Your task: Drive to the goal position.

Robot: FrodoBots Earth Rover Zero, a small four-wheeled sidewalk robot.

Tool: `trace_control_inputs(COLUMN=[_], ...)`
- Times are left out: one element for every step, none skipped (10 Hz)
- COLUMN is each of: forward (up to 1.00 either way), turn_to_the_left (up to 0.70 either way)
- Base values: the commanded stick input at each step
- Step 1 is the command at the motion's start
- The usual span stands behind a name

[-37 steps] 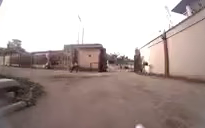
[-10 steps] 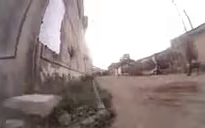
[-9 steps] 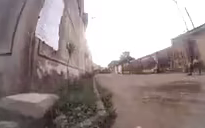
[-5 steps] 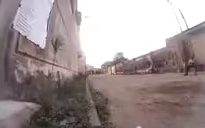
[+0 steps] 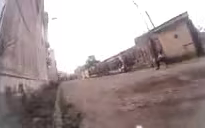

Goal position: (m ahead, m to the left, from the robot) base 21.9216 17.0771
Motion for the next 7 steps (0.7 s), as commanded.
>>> trace_control_inputs(forward=[1.0, 1.0, 1.0, 1.0, 1.0, 1.0, 1.0], turn_to_the_left=[-0.07, 0.0, 0.0, 0.0, 0.0, 0.0, 0.0])
